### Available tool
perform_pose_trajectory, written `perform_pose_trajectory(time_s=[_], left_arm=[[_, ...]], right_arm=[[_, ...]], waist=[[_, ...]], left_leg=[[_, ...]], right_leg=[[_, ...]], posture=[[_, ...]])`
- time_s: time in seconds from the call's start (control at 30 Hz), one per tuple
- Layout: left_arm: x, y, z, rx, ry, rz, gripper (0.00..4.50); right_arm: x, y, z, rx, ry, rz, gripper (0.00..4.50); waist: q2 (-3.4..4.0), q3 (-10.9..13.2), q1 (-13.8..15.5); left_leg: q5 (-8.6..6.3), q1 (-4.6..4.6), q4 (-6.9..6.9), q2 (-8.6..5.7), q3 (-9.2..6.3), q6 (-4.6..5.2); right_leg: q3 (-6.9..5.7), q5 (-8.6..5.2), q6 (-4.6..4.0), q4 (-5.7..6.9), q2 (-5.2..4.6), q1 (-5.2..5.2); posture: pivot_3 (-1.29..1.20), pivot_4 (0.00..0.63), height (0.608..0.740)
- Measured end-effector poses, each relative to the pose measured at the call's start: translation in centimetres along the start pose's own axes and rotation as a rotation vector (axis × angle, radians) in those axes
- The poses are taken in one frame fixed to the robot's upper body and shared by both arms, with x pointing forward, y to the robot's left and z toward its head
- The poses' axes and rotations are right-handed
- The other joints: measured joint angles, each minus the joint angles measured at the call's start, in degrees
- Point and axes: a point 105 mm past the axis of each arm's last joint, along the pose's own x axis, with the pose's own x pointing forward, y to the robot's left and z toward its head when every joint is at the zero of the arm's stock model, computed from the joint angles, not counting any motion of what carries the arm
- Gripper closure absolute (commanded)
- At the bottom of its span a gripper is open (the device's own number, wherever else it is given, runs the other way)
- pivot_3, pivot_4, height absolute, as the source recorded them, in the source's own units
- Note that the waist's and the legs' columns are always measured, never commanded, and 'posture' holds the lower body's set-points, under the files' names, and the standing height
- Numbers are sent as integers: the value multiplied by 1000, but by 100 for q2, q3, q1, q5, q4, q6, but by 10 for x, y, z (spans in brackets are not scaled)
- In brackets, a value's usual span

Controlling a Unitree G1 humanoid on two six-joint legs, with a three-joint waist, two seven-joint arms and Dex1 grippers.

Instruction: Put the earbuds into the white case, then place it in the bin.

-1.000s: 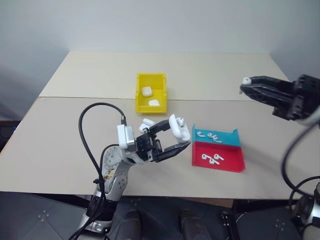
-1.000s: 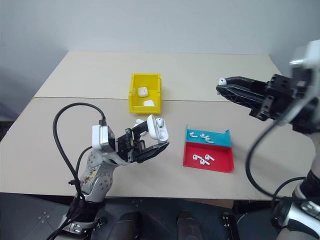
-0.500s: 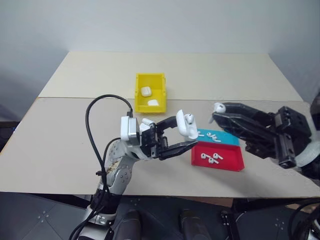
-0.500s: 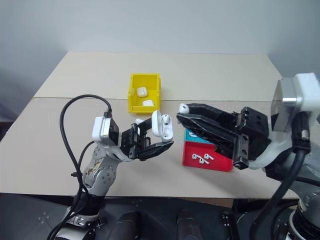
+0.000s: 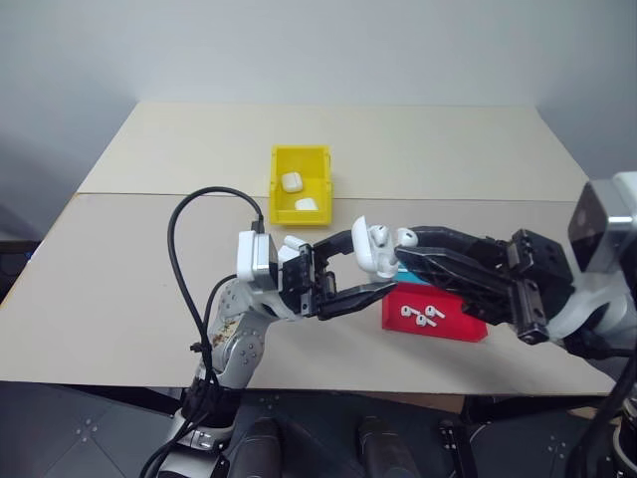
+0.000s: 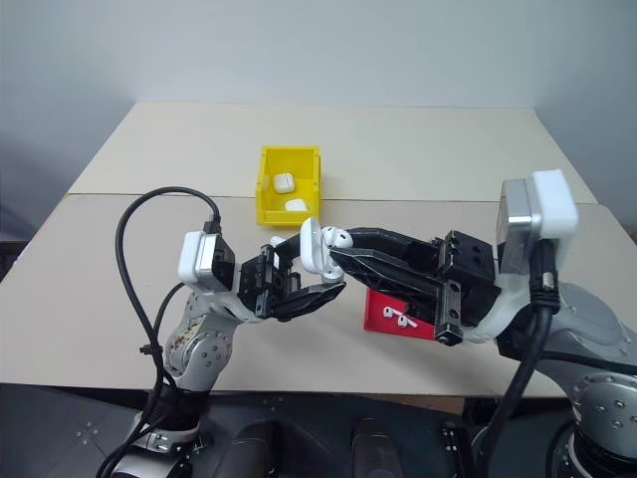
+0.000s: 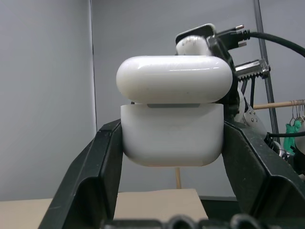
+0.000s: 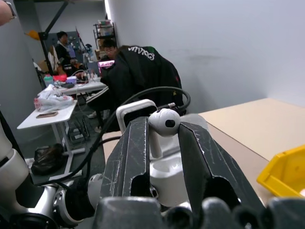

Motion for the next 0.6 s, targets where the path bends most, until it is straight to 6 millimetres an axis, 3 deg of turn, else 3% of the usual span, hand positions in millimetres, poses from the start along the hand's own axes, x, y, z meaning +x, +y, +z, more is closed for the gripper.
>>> perform_pose_trajectory(time_s=[0.6], left_arm=[[-2, -1, -4, -9, 3, 24, 1718]], right_arm=[[3, -3, -14, -7, 33, -7, 3450]], waist=[[-2, 1, 0]], left_leg=[[0, 0, 0, 0, 0, 0]], right_leg=[[0, -2, 3, -1, 0, -2]], posture=[[0, 150, 740]])
